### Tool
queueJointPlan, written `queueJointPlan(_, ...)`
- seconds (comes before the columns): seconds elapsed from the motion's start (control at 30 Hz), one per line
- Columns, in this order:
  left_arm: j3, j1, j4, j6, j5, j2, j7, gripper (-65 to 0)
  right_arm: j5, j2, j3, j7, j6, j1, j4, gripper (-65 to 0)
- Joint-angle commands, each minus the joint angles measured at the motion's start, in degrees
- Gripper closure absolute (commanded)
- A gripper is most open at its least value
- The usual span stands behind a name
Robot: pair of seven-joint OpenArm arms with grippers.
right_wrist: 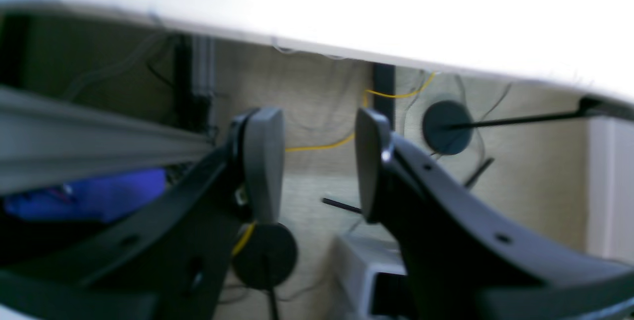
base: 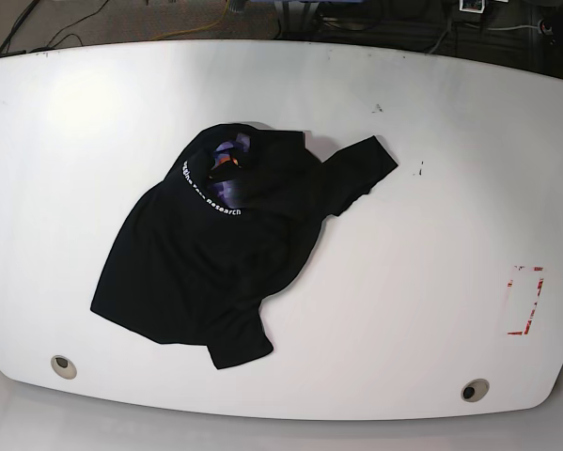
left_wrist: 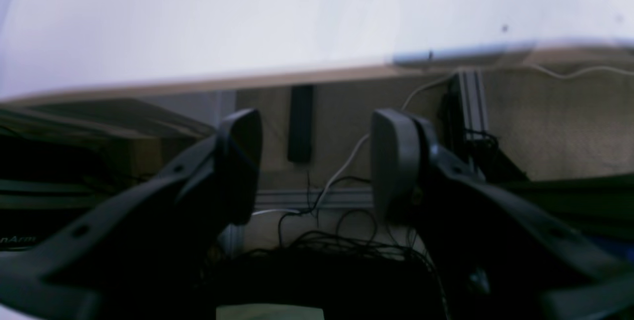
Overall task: Layout the t-shirt on the table in an organized manner, then fold the t-shirt properly
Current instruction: 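Lower both grippers toward the black t-shirt, right gripper over the collar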
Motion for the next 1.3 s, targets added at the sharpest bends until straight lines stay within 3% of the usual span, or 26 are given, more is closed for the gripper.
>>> queueJointPlan(0.0, -0.21, 1.20, 1.61, 0.51, -0.85, 0.08, -1.14, -32.6, 3.15, 0.34, 0.25, 1.19, 0.16, -1.07, 0.93, -23.4)
queueJointPlan(0.37, -0.21, -1.35, 1.88, 0.51, -9.12, -0.18, -1.14, -32.6, 3.86, 0.43, 0.25, 1.28, 0.33, 2.71, 1.54, -23.4)
queueJointPlan(0.7, 0.05, -5.57, 1.88, 0.51, -9.65, -0.09, -0.96, -32.6, 3.77, 1.48, 0.33, 0.93, 0.33, 7.63, 1.54, -23.4)
queueJointPlan(1.0, -0.12, -10.94, 1.88, 0.51, -9.29, -0.18, -0.96, -32.6, 3.77, 2.54, 0.33, -3.73, 0.33, 13.96, 1.54, -23.4)
queueJointPlan(1.27, 0.05, -14.45, 1.61, 0.51, -9.21, -0.18, -0.96, -32.6, 3.77, 2.54, 0.25, -4.43, 0.33, 17.92, 1.45, -23.7)
